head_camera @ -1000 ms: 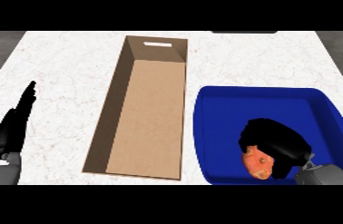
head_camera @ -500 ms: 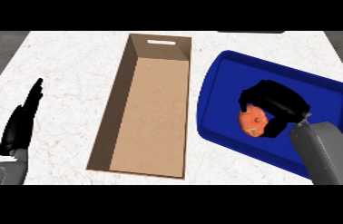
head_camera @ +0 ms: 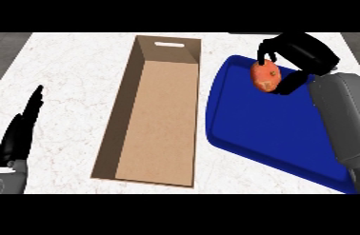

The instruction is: Pick the squash from the tray and place it in the cardboard box

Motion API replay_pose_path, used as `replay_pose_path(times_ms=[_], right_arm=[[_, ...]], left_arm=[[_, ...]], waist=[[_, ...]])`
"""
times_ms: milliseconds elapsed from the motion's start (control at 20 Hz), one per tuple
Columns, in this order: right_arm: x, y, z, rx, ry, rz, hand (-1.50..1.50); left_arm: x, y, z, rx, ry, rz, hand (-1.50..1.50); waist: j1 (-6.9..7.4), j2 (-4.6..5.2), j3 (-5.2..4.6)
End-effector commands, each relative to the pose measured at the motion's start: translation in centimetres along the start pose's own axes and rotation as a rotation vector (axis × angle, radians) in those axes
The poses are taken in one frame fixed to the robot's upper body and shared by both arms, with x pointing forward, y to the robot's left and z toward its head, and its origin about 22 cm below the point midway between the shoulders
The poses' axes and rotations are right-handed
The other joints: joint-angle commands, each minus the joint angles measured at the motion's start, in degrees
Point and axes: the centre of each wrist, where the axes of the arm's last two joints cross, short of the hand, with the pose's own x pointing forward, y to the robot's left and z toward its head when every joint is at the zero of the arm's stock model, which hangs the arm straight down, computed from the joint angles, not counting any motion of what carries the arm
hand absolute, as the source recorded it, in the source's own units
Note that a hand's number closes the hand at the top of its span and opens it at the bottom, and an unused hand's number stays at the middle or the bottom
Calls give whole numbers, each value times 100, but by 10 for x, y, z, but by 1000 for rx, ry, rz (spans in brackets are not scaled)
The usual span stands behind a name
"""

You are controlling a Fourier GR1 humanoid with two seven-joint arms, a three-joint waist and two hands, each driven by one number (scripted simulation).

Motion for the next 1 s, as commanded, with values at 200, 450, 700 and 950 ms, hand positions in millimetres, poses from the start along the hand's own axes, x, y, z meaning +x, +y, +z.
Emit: replay_pose_path(times_ms=[200, 450, 700, 950], right_arm=[[25, -29, -40, -131, -210, -114, 150], [62, -47, -88, -76, -256, -215, 150], [104, -33, -107, -46, -262, -364, 150], [144, -33, -156, -24, -200, -422, 150]], left_arm=[[-5, 8, 1, -7, 15, 8, 0], [-3, 14, 0, -8, 6, -3, 0], [-13, 9, 4, 14, 19, -27, 0], [8, 12, -5, -6, 4, -7, 0]], waist=[[-121, -40, -4], [-109, -49, -5], [-182, -69, -7], [-72, -37, -5]])
